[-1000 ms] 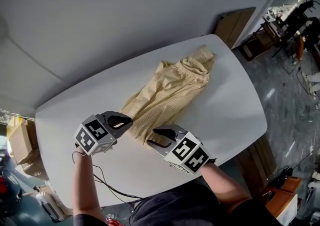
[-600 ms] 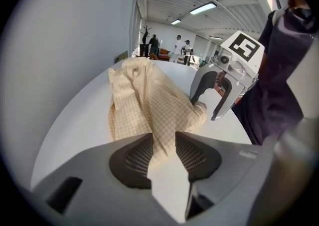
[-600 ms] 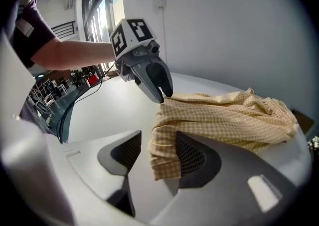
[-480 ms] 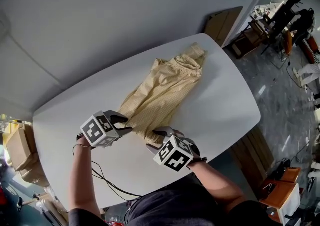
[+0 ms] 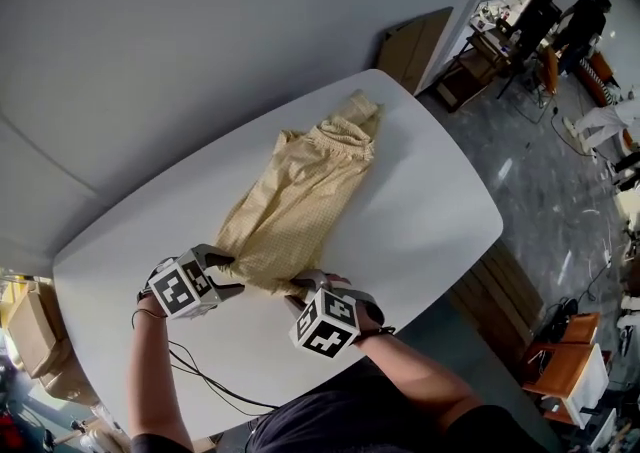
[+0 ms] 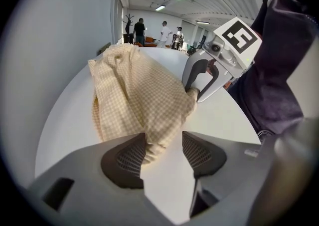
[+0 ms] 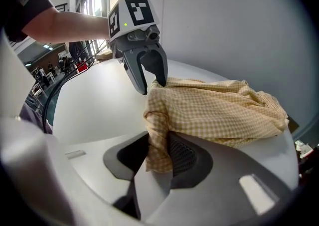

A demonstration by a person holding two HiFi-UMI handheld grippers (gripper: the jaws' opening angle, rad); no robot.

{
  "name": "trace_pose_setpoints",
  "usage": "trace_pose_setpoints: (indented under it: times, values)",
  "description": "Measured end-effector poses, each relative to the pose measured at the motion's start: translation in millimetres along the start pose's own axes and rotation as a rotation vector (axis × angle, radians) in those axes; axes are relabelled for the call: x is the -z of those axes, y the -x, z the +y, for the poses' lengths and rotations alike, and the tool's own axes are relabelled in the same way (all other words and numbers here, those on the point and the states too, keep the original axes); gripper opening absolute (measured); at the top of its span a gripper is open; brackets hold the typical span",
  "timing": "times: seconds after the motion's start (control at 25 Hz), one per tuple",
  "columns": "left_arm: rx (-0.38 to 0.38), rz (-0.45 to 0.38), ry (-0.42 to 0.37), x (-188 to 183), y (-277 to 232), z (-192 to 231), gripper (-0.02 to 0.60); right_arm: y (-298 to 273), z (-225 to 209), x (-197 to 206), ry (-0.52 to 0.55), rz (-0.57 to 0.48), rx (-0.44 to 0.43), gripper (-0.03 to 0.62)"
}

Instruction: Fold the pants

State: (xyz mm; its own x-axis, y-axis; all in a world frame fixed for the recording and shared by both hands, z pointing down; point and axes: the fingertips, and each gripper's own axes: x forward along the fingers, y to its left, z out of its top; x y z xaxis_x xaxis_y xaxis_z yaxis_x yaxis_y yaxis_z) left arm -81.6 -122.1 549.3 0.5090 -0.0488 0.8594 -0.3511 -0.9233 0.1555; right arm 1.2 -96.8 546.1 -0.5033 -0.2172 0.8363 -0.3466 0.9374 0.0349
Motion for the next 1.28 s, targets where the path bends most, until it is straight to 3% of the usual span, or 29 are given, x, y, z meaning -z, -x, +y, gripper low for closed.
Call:
trace_pose_setpoints:
  times: [0.12,0.32,0.44,0.56,0.8,1.08,1.28]
  values:
    - [-0.012,0.001,-0.019,1,-1,-2,0.213,4,-2,1,-0.059,-0.012,-0.035,0.061]
    - [-0.091,0.048,-0.080,7,9,-11,0.167,29,4,-10,-0.220,-0.076,-0.134,0.041]
    - [-0.149,0.053,-0.118,5,8,-9,0.147,36,4,-11,-0.260,-0.091,-0.128,0.040]
    - [-0.167,0.002,-0.066,-1,-1,-7,0.119,39,3,-2,-0.239,-0.074,-0.096,0.038]
    - [-0.108,-0.030,-0.035,-14,0,-23,0.060,45,9,6,-0.238,-0.050,-0.109,0.038]
    - [0.012,0.038,-0.022,45,13,-118,0.055,62,107,25,-0.186,-0.007,-0.198,0.038]
    - [0.092,0.022,0.006,43,38,-165,0.055,94,137,22,-0.169,-0.003,-0.302,0.038]
